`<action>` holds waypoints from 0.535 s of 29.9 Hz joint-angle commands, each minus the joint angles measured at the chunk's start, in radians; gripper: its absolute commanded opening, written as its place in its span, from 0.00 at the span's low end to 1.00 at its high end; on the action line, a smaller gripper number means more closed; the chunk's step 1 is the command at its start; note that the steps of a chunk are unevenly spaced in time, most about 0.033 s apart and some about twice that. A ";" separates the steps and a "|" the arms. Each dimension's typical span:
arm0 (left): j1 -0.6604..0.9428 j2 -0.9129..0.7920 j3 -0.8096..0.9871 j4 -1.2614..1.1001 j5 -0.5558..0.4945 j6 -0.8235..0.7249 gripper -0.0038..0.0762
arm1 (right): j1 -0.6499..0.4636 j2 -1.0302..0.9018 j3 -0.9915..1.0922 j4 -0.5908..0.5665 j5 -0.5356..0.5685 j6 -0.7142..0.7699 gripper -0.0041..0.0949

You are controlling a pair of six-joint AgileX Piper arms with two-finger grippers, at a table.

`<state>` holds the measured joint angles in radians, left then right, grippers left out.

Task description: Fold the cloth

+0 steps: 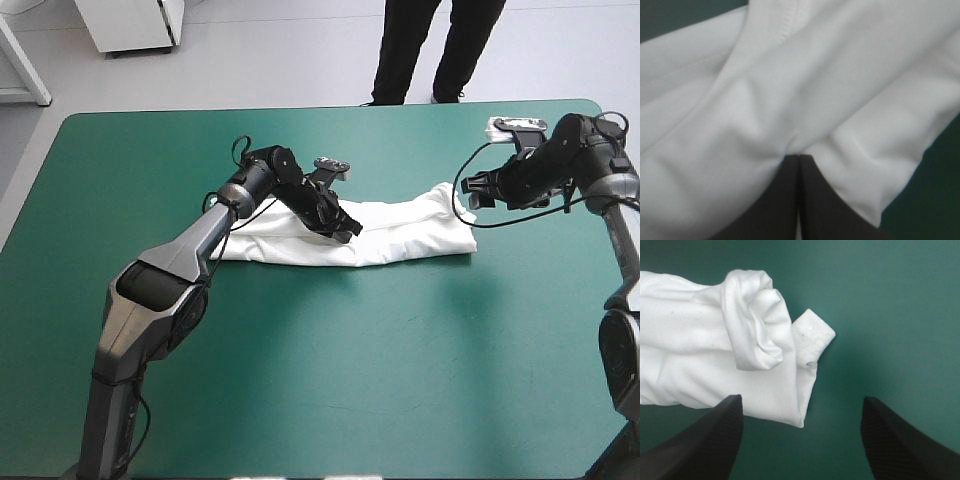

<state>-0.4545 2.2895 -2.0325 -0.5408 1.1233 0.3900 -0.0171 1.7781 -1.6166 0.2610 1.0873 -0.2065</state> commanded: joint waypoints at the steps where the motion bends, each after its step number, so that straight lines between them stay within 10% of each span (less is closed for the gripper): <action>1: -0.004 -0.053 -0.029 -0.026 -0.008 -0.009 0.02 | -0.011 -0.005 -0.031 0.069 -0.014 -0.026 0.70; 16: -0.004 -0.050 -0.029 -0.013 -0.013 -0.001 0.02 | -0.011 0.166 -0.031 0.185 -0.020 -0.065 0.70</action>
<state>-0.4545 2.2912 -2.0348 -0.5403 1.1223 0.3865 -0.0209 1.9810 -1.6166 0.4148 1.0826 -0.2587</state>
